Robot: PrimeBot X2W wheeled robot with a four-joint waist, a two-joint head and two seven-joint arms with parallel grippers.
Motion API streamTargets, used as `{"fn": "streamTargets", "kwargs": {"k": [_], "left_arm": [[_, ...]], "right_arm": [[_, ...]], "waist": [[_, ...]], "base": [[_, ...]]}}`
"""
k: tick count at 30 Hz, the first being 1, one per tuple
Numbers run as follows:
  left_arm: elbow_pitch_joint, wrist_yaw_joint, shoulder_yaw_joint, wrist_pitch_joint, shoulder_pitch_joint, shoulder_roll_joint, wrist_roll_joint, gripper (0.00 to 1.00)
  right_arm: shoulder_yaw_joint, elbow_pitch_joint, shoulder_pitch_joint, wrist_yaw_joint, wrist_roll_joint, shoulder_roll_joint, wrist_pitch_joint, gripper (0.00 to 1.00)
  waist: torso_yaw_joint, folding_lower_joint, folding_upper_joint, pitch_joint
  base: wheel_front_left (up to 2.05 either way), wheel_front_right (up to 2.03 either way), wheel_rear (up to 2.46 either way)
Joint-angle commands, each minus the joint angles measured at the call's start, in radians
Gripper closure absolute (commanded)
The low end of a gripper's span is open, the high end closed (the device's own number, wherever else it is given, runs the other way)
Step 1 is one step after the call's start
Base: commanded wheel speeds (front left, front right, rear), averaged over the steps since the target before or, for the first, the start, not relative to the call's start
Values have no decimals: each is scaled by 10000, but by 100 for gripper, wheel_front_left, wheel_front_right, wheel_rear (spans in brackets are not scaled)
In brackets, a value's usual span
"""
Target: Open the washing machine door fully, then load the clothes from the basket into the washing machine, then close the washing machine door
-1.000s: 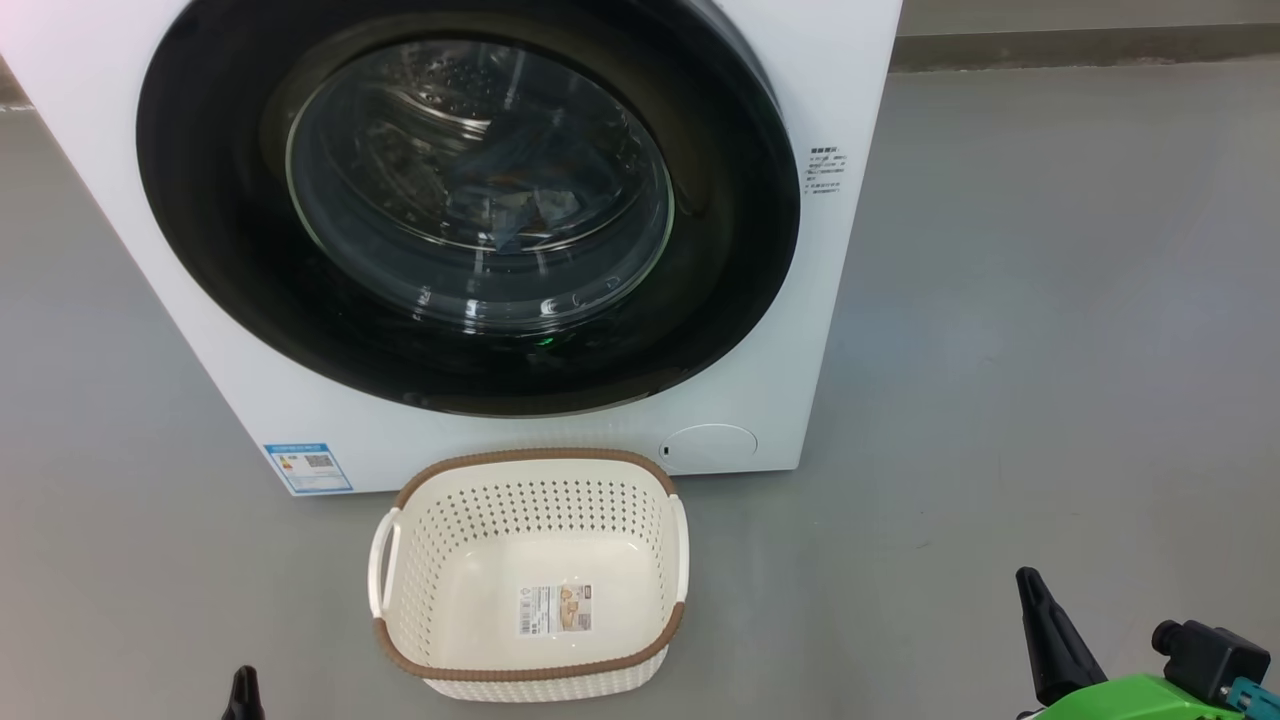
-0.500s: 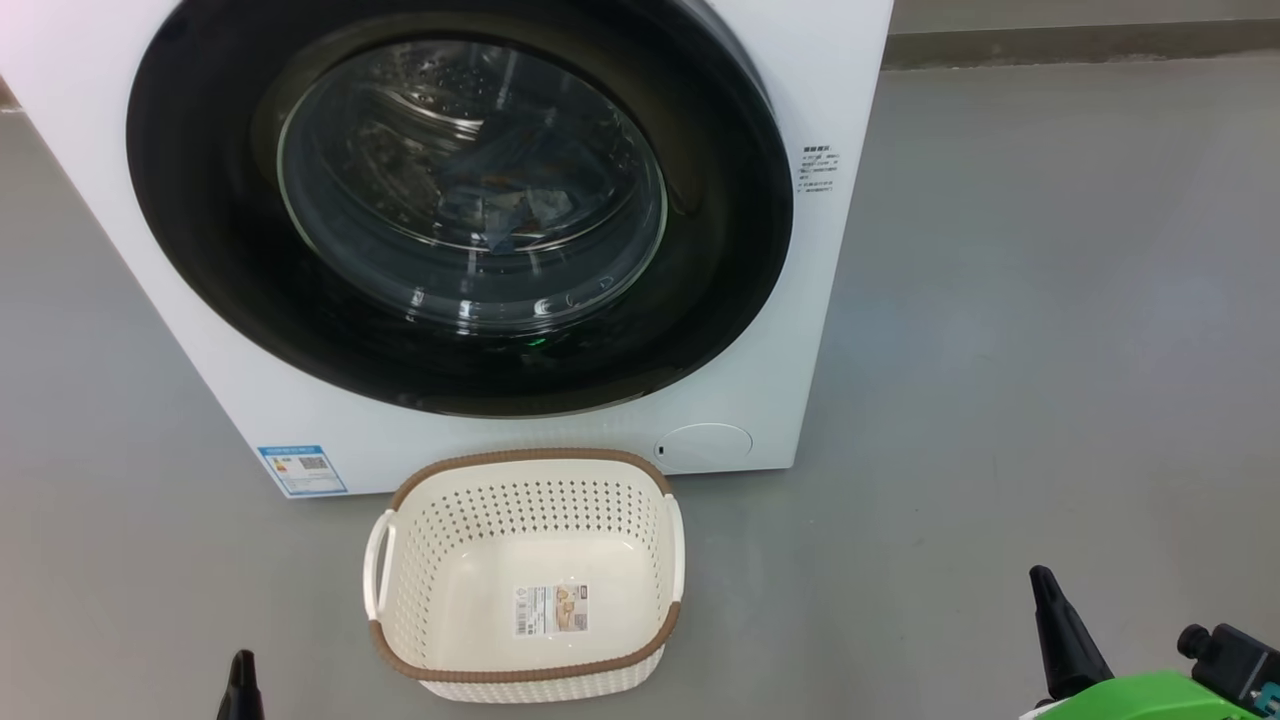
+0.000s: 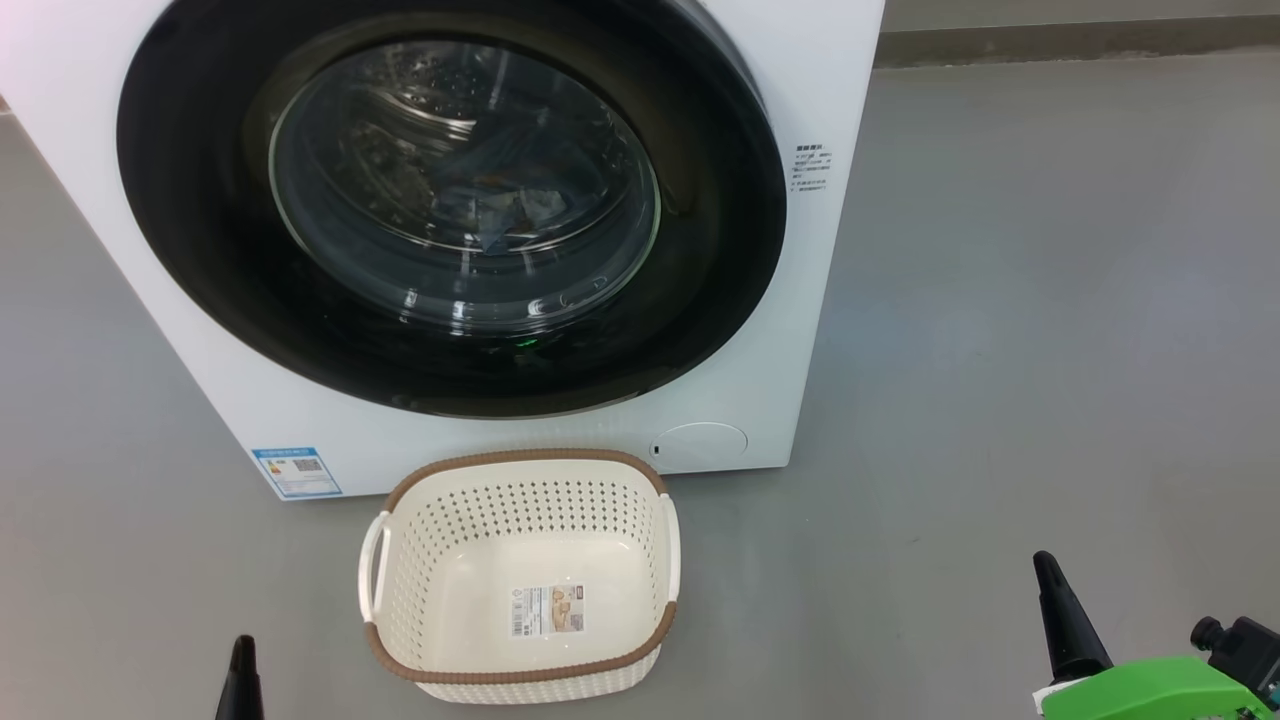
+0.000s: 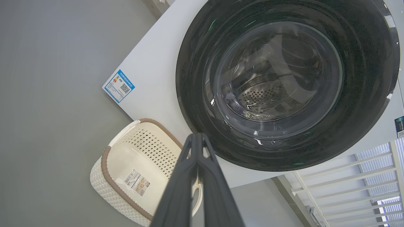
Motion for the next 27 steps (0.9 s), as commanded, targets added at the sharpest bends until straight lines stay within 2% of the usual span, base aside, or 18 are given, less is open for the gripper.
{"fn": "streamTargets", "kwargs": {"k": [1,27], "left_arm": [[-300,-17,149,100,-419,265,-343,100],[-501,-23,177,820,-761,332,-2836,100]], "right_arm": [[109,-291,-409,-31,434,-33,81,100],[31,-365,-606,-42,3420,-13,820,100]], "waist": [[-9,-1,0,2],[-152,-1,0,29]], "base": [[0,0,0],[0,0,0]]}}
